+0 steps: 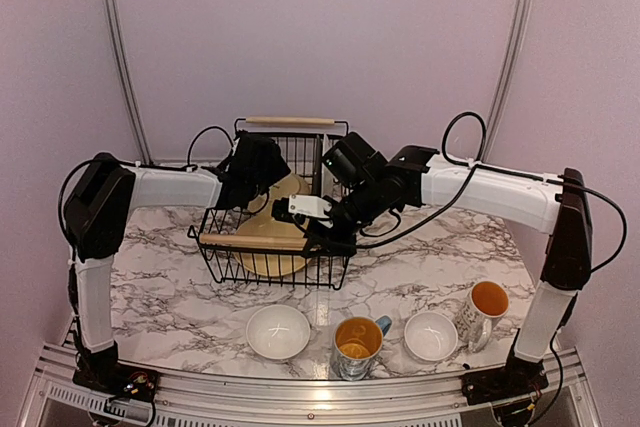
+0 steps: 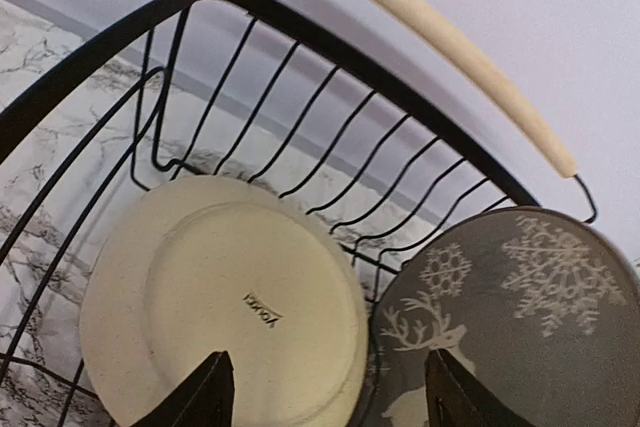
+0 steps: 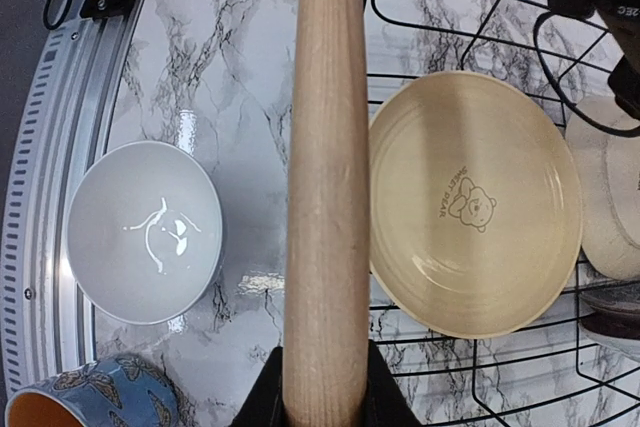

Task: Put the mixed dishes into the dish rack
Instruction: Grab the plate from the dish rack.

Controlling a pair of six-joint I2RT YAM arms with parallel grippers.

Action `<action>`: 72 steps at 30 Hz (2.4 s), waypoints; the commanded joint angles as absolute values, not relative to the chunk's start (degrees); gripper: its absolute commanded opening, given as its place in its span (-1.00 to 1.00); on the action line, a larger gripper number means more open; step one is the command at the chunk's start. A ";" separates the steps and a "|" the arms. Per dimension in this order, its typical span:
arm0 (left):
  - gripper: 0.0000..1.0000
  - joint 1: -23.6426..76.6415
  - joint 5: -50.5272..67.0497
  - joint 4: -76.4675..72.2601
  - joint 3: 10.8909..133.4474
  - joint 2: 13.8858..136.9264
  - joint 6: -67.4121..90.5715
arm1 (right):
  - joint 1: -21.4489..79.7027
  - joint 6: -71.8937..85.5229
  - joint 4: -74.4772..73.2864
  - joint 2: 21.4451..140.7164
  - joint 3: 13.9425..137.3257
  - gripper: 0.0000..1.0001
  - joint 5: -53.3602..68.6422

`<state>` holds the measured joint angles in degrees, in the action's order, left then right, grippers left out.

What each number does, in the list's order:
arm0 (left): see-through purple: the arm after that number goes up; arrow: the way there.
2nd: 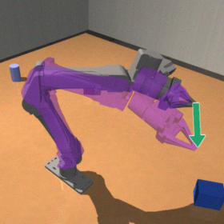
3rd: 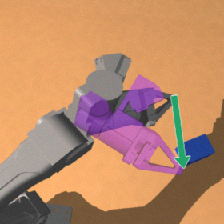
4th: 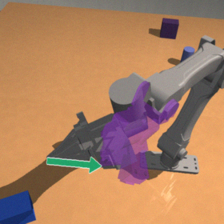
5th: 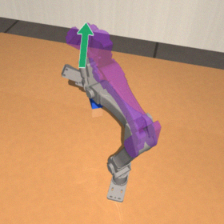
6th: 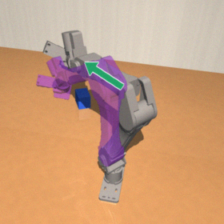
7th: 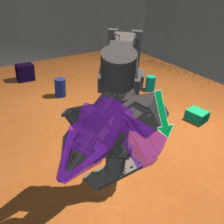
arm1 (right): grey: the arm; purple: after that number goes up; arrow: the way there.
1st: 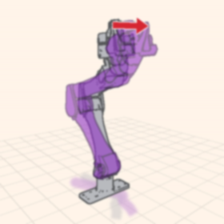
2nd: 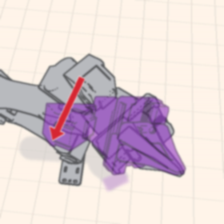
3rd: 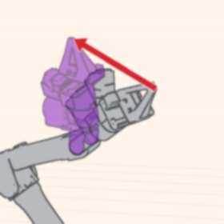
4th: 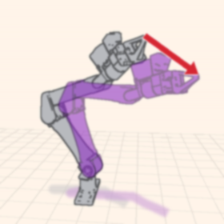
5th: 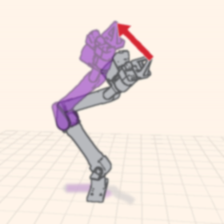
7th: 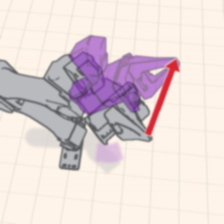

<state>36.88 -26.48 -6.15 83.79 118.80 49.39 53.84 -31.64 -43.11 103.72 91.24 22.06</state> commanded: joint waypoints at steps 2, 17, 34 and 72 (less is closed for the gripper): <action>0.36 37.64 -25.13 -16.88 86.01 116.78 45.84 | 57.03 -35.37 -45.70 104.62 90.95 -0.67 30.36; 0.36 36.72 -29.79 26.08 100.35 123.85 59.93 | 57.02 -35.68 -46.46 105.34 91.15 -0.68 31.40; 0.24 34.81 -17.64 33.67 106.64 125.47 30.61 | 57.04 -36.42 -46.54 104.45 89.71 -0.68 31.32; -0.60 31.46 -2.05 63.94 119.31 135.81 12.69 | 57.04 -36.83 -46.73 105.38 88.52 -0.68 31.22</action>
